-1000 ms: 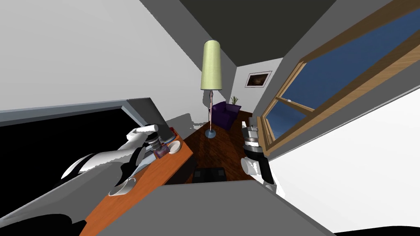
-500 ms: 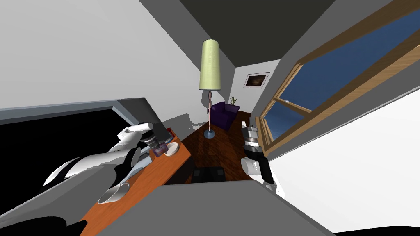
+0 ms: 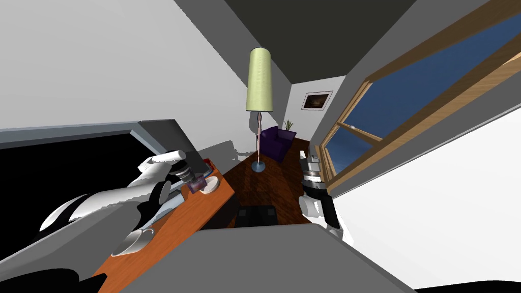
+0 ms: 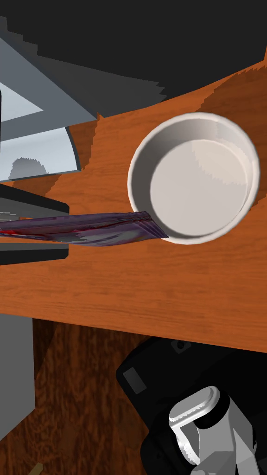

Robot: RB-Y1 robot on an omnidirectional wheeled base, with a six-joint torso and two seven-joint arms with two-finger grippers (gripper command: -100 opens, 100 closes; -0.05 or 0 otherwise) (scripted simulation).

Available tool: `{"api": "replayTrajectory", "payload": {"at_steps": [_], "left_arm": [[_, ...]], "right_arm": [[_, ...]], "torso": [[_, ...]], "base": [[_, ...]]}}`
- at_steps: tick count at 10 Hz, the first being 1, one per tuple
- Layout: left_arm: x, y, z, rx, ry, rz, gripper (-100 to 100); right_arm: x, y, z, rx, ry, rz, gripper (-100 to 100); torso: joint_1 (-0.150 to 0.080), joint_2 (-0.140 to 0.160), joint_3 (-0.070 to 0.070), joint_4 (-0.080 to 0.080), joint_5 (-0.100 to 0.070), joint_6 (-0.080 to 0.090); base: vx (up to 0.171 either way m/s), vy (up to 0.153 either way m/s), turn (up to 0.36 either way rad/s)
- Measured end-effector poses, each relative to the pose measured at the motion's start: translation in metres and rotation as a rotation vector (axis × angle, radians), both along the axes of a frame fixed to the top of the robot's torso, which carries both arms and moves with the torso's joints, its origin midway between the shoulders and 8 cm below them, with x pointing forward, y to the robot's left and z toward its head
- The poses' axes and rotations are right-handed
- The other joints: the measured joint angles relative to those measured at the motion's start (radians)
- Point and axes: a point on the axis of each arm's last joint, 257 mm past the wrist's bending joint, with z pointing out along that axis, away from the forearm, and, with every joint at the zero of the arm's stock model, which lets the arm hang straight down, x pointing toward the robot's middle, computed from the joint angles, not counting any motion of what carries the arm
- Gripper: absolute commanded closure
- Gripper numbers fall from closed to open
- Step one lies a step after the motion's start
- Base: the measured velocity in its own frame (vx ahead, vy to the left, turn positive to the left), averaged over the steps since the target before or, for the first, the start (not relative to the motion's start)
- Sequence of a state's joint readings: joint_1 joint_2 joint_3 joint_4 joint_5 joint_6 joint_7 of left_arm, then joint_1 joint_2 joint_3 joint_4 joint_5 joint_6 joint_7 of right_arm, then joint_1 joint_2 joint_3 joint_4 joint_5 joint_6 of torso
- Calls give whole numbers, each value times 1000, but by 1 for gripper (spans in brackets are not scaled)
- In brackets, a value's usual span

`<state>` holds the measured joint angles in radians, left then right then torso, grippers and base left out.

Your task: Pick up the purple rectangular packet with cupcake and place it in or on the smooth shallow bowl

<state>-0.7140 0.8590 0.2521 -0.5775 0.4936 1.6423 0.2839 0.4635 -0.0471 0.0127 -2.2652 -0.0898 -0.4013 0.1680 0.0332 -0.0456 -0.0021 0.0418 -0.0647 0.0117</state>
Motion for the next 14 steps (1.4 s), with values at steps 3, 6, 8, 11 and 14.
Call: {"api": "replayTrajectory", "payload": {"at_steps": [3,6,8,11,14], "left_arm": [[-1,0,1,-1,1,0,-100],[-1,0,1,-1,1,0,0],[0,0,6,-7,2,2,-100],[1,0,21,-17,-4,5,-100],[1,-1,36,-29,-3,7,0]], "right_arm": [[0,0,0,0,0,0,0],[0,0,0,0,0,0,0],[0,0,0,0,0,0,0],[0,0,0,0,0,0,0],[0,0,0,0,0,0,0]], "torso": [[2,0,0,1,-1,1],[2,0,0,1,-1,1],[1,2,2,2,-2,0],[1,4,3,3,-2,0],[2,2,2,2,-2,0]], "base": [[0,0,0],[0,0,0],[-50,-31,6],[-63,-35,11],[-34,-15,3]]}}
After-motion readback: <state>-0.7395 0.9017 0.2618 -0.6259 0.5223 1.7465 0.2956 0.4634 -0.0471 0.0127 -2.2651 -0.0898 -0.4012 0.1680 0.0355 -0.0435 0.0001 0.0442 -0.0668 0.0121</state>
